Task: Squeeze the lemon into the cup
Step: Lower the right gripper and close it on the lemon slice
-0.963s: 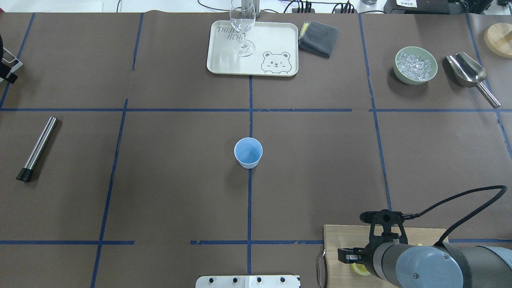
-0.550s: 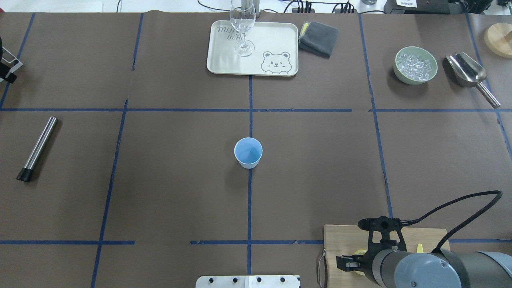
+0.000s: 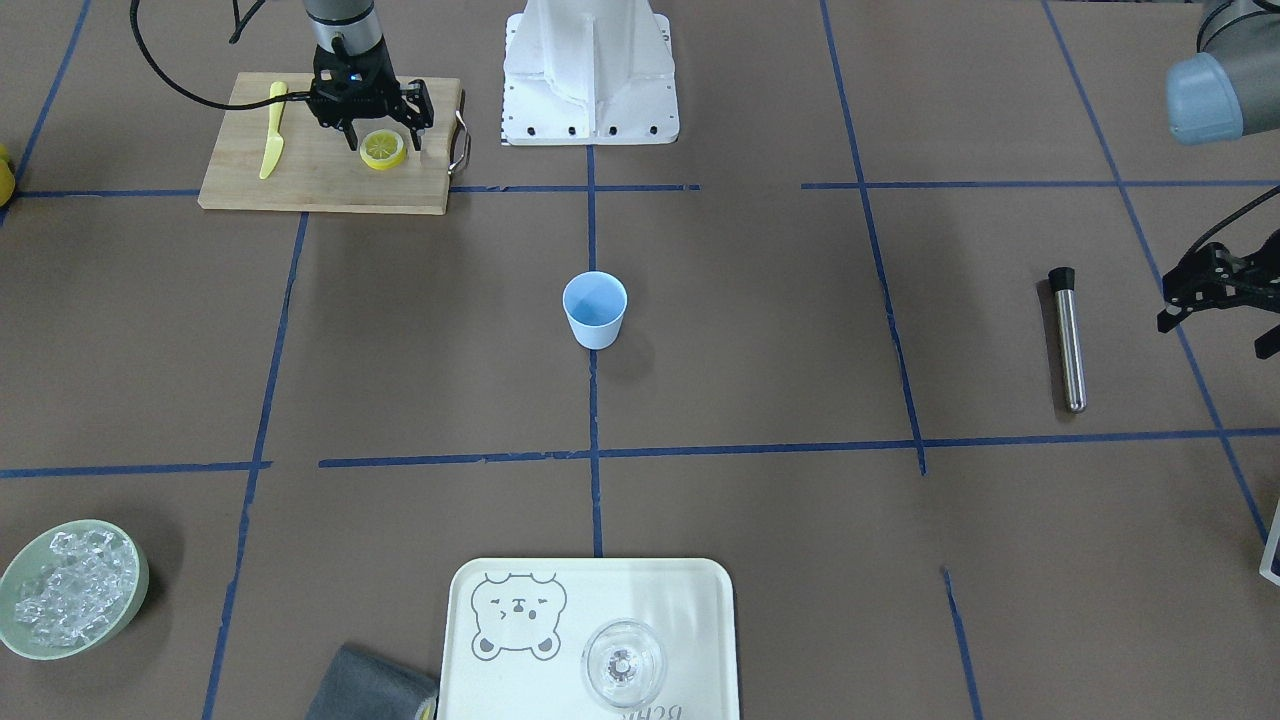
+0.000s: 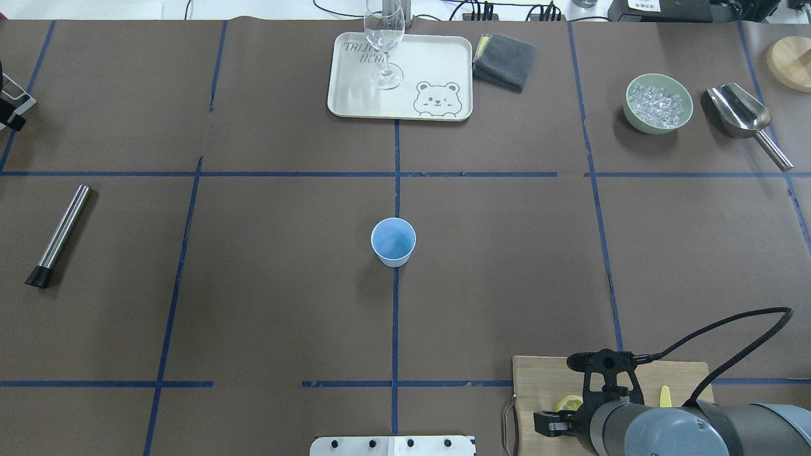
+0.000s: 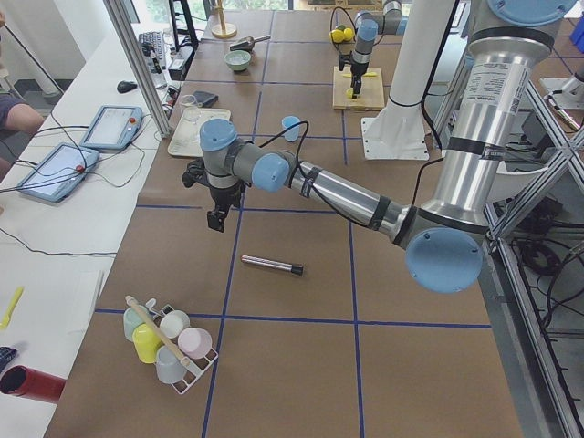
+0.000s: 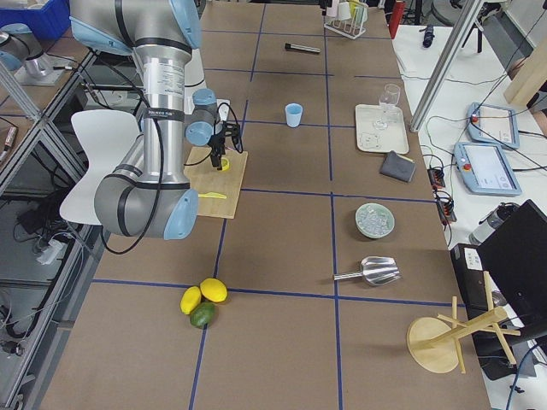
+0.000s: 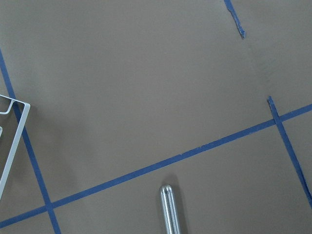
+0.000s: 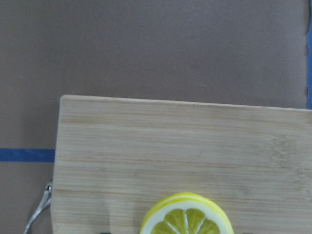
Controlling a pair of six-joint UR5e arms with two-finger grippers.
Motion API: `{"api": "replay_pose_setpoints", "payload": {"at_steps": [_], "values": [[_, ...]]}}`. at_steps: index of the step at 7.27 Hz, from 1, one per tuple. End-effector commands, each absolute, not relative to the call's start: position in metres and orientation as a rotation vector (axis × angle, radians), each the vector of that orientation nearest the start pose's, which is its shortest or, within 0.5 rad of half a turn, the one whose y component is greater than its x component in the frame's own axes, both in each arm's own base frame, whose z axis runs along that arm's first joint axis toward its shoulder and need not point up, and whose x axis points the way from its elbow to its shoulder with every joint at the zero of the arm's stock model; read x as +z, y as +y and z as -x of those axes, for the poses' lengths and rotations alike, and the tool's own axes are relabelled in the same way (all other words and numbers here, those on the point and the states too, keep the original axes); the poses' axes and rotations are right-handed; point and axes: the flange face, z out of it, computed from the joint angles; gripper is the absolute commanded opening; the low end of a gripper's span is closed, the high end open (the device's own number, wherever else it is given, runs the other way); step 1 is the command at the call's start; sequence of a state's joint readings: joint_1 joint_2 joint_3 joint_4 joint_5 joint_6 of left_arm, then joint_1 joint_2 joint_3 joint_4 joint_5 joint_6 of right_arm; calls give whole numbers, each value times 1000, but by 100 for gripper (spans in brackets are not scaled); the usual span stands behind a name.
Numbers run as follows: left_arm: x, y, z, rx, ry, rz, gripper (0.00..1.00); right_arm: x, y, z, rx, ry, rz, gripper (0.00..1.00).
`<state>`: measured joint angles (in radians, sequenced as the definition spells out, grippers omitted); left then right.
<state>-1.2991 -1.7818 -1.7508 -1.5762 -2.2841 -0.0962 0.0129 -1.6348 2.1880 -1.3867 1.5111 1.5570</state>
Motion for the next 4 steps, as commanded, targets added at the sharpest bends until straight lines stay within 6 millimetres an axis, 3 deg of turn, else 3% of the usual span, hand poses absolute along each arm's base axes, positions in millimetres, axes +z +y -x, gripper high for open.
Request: {"api": "replay_pose_setpoints", "payload": {"at_steps": [1, 4], "values": [[460, -570, -89, 309, 764, -244, 100, 388, -145, 447, 21, -735, -67, 92], [460, -570, -89, 308, 764, -244, 100, 395, -145, 448, 22, -720, -67, 92]]}}
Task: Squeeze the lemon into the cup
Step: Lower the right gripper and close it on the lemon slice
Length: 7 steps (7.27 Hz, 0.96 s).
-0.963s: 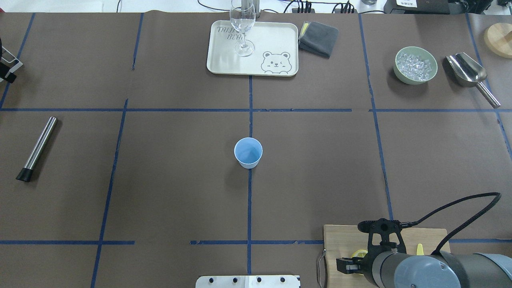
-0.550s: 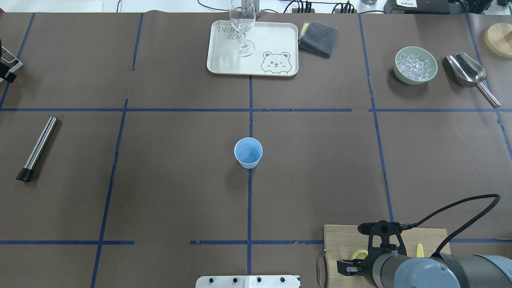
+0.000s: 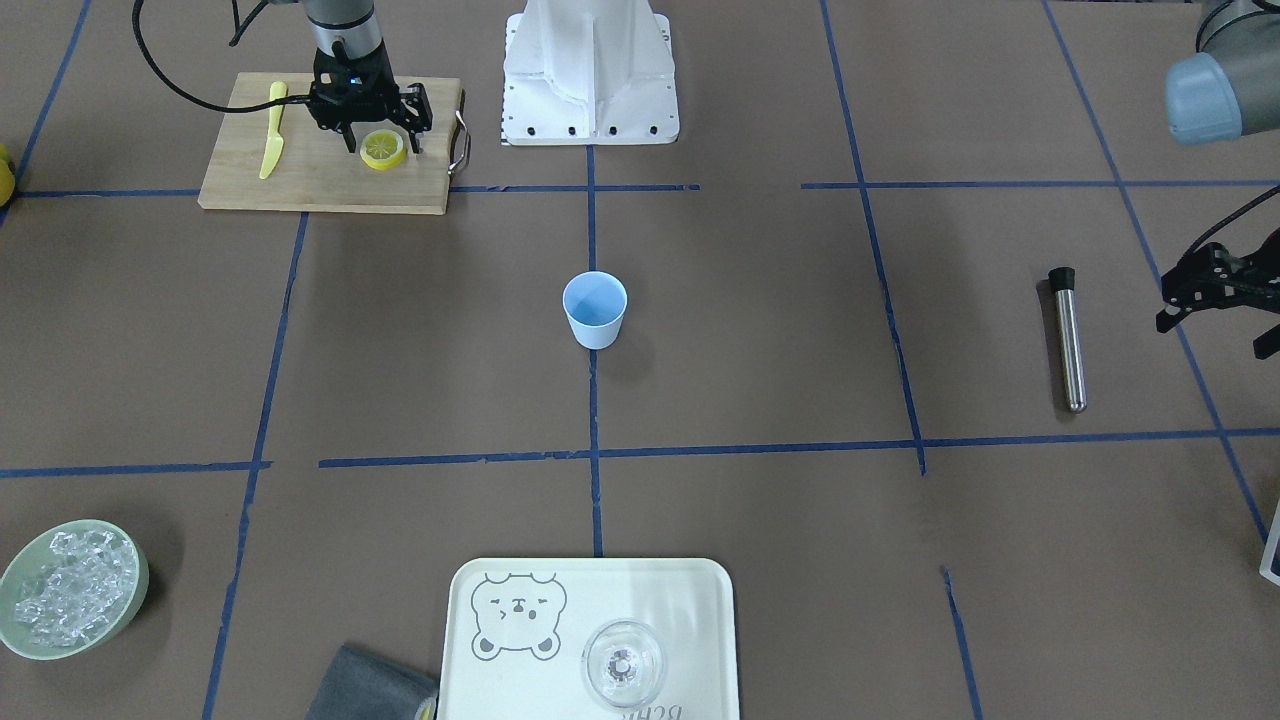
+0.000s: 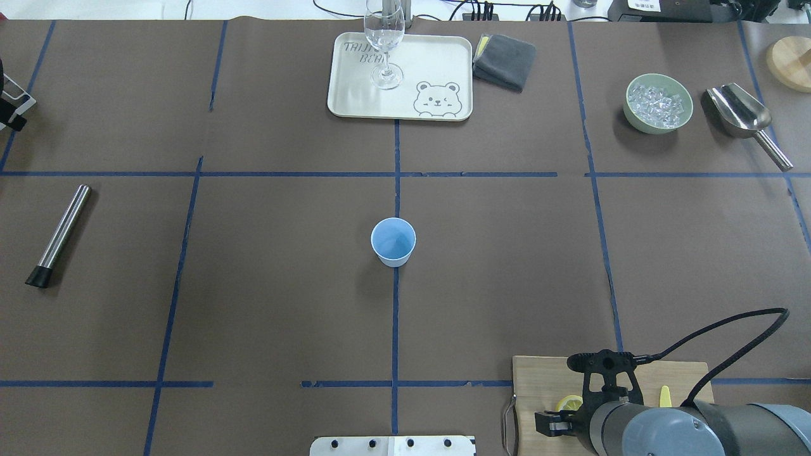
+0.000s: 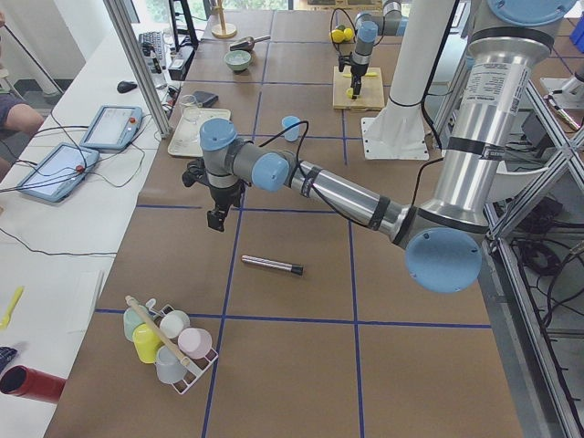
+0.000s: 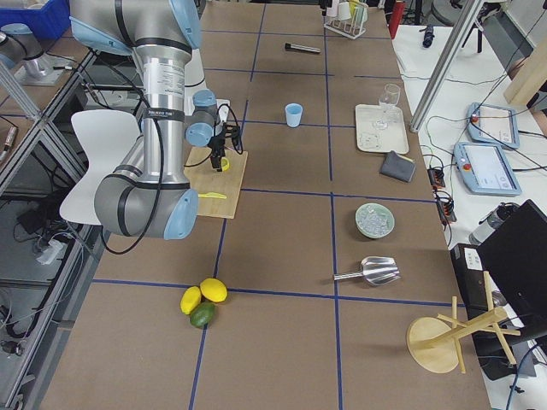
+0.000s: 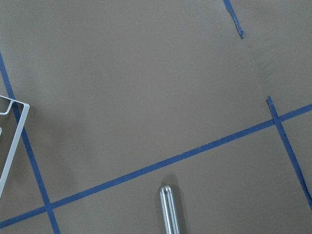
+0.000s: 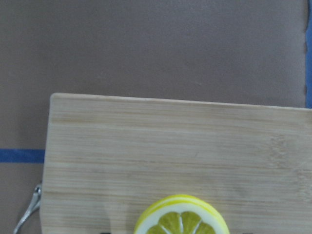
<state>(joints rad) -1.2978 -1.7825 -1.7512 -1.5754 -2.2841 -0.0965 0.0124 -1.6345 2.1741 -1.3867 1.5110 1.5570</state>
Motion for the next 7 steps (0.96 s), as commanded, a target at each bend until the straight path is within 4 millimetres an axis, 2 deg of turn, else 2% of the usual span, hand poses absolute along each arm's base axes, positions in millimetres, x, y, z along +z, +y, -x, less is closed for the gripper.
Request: {"api": "replay_pose_setpoints", "payload": {"at_steps": [1, 2, 3, 4, 6, 7], "values": [[459, -570, -89, 309, 764, -245, 100, 396, -145, 448, 21, -717, -67, 92], [459, -570, -89, 309, 764, -245, 100, 396, -147, 447, 24, -718, -68, 92], [458, -570, -88, 308, 764, -247, 100, 396, -147, 447, 25, -718, -70, 82], [458, -570, -88, 308, 764, -247, 100, 395, -147, 446, 25, -720, -70, 63], [458, -570, -88, 308, 764, -247, 100, 395, -147, 442, 26, -720, -69, 31], [457, -570, -88, 308, 764, -249, 100, 393, -149, 441, 30, -723, -70, 25]]}}
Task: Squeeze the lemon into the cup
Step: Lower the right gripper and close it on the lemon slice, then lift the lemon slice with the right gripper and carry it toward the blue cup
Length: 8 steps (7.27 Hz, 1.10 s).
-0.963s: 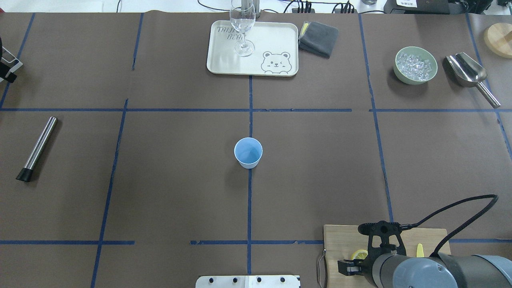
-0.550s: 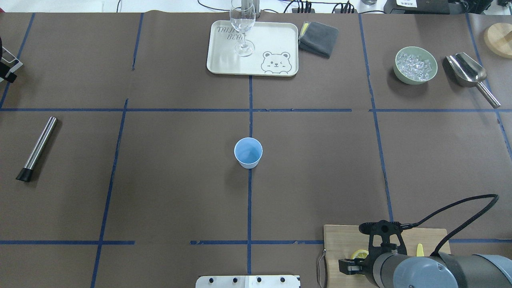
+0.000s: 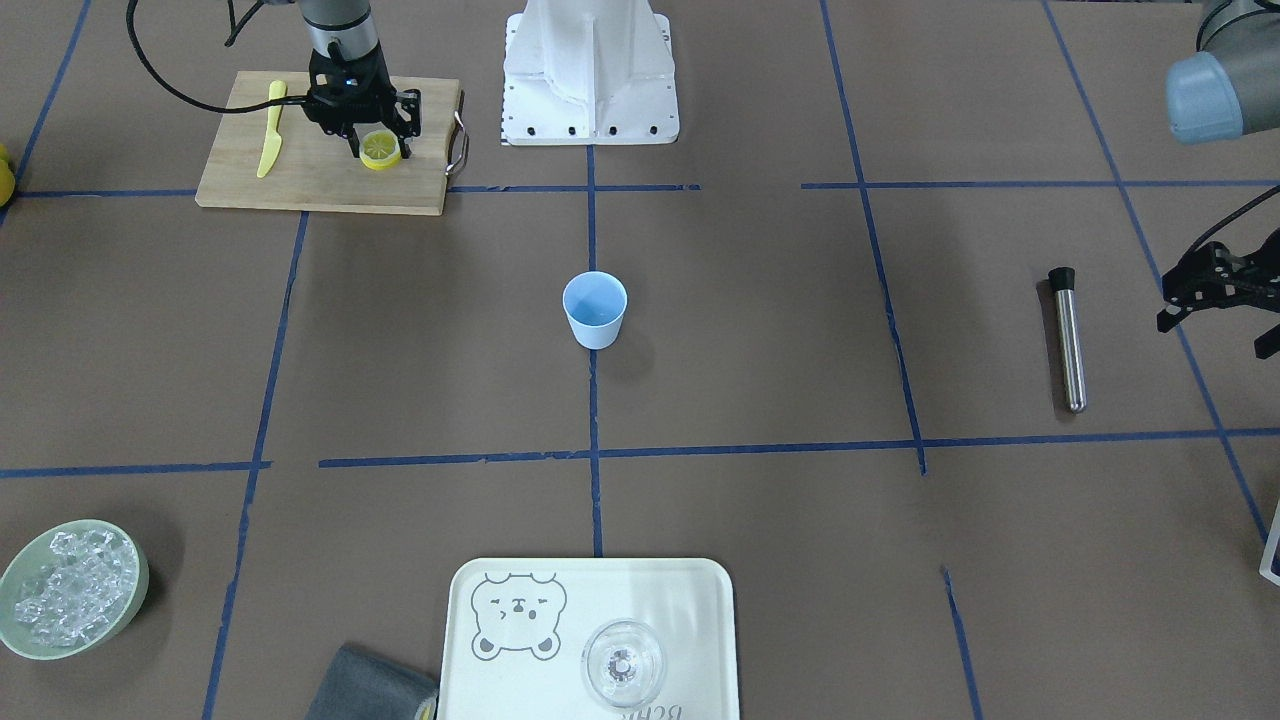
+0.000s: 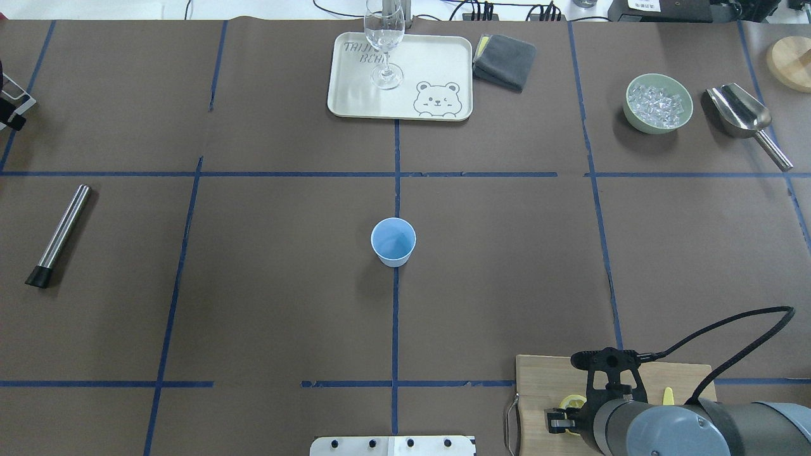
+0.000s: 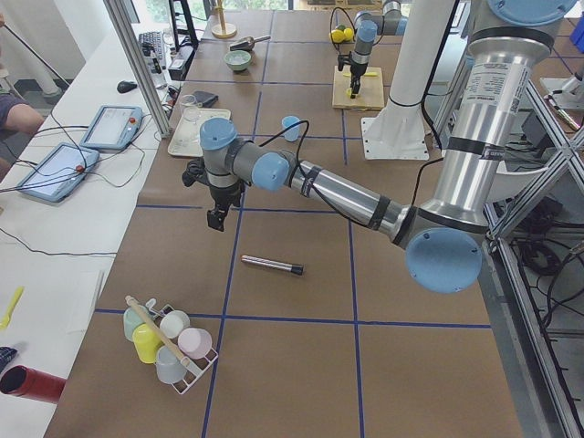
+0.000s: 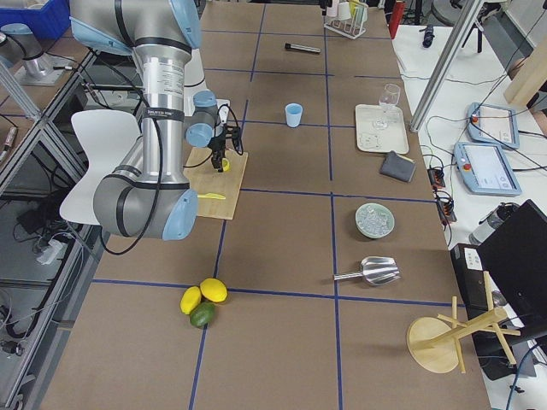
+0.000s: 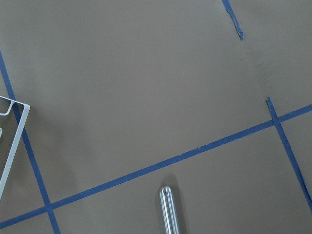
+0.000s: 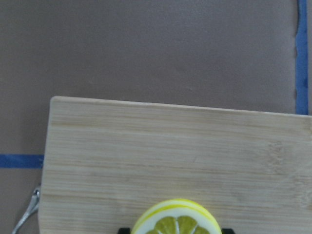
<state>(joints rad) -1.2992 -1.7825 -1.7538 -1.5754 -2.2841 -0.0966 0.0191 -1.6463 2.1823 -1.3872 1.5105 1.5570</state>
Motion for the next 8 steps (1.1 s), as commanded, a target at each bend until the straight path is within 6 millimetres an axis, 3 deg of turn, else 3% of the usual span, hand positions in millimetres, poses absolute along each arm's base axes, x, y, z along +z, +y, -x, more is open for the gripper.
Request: {"api": "replay_pose_setpoints", "payload": {"at_steps": [1, 3, 8], "values": [[456, -569, -88, 309, 765, -252, 100, 388, -154, 436, 38, -733, -60, 24], [454, -569, -88, 310, 765, -255, 100, 375, -169, 421, 65, -760, -33, 25], [452, -570, -88, 311, 766, -258, 100, 368, -202, 403, 133, -777, -30, 28]]}}
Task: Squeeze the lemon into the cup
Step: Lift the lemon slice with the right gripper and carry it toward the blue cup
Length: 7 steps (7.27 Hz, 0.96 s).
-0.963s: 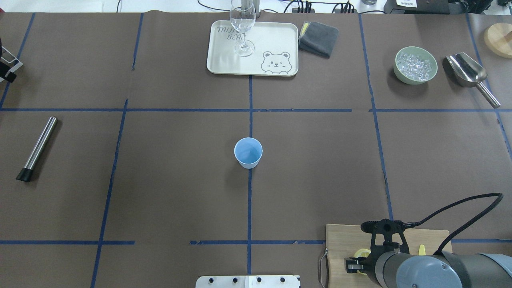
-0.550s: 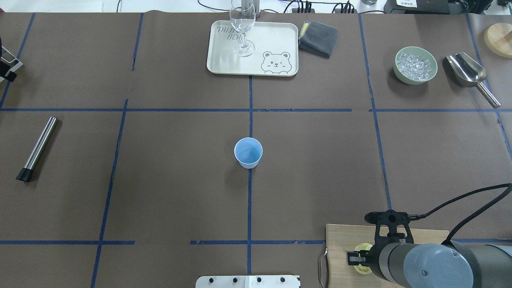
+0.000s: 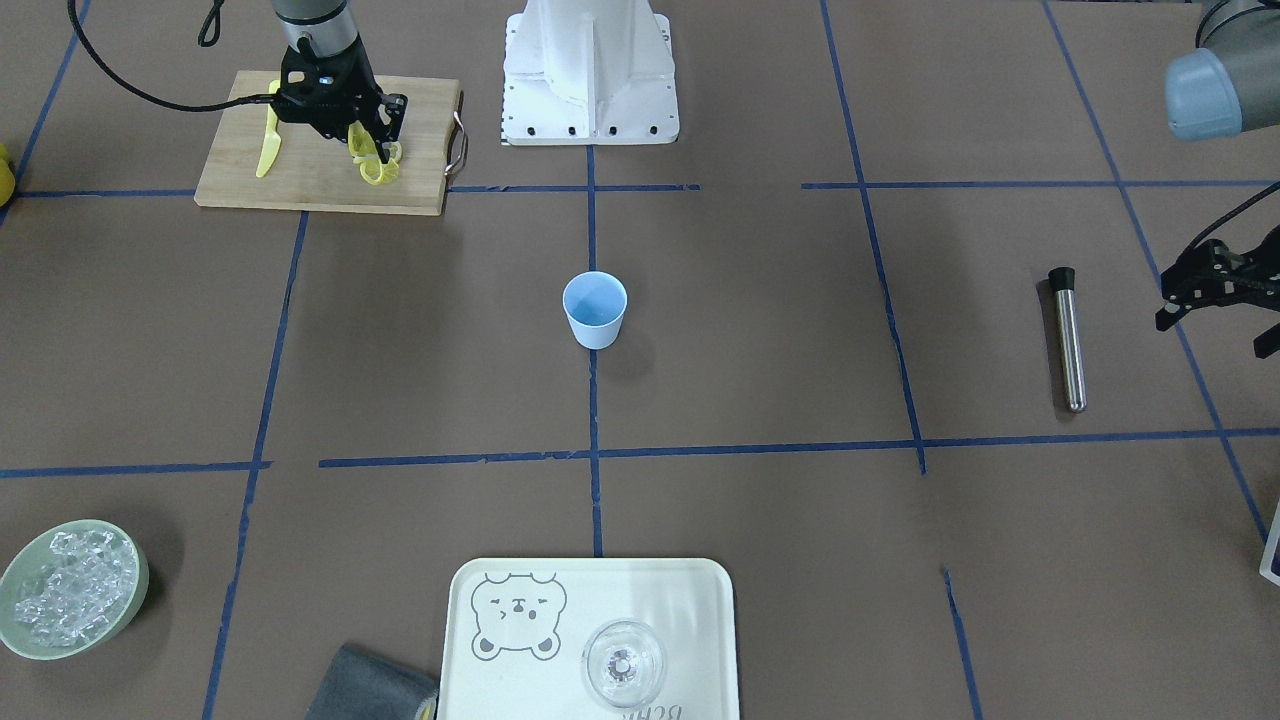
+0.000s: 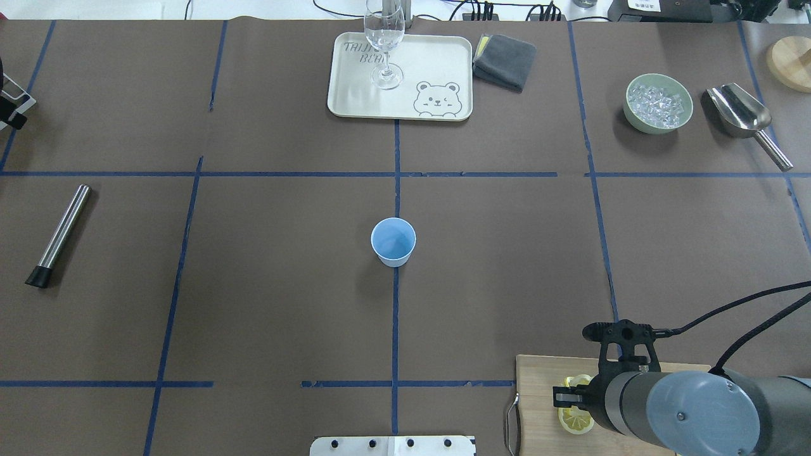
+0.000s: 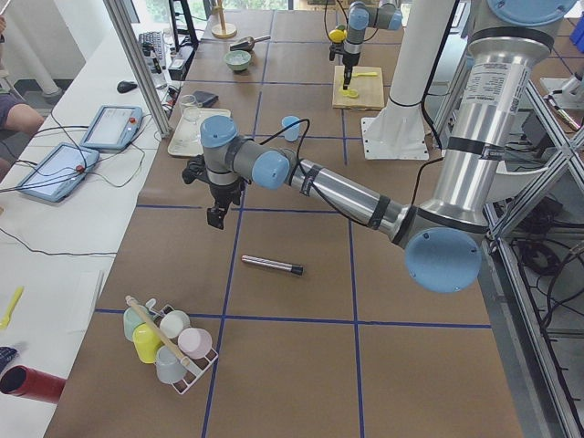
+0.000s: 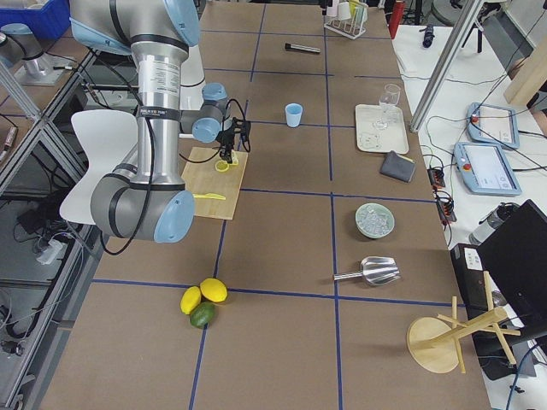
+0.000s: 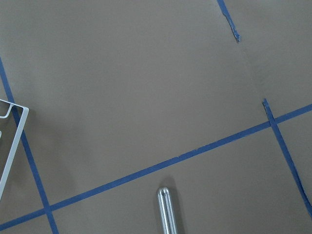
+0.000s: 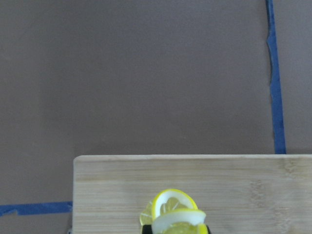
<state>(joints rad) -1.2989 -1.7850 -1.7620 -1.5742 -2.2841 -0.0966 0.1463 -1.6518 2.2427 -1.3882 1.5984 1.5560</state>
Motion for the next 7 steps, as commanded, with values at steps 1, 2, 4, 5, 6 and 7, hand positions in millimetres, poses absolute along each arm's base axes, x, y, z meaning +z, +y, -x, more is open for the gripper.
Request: {"api": "replay_pose_setpoints", "payload": {"at_steps": [1, 2, 4, 5, 6, 7], "values": [[451, -569, -88, 310, 766, -258, 100, 366, -207, 400, 144, -783, -24, 29], [448, -569, -88, 313, 767, -264, 100, 360, -210, 397, 148, -798, -19, 29], [449, -569, -88, 312, 767, -263, 100, 347, -219, 387, 164, -828, -7, 32], [449, -569, -88, 312, 767, -263, 100, 338, -225, 383, 174, -850, 2, 32], [448, -569, -88, 311, 767, -264, 100, 324, -230, 386, 177, -882, -1, 32], [449, -569, -88, 311, 767, -262, 100, 311, -233, 391, 178, -913, -10, 32]]}}
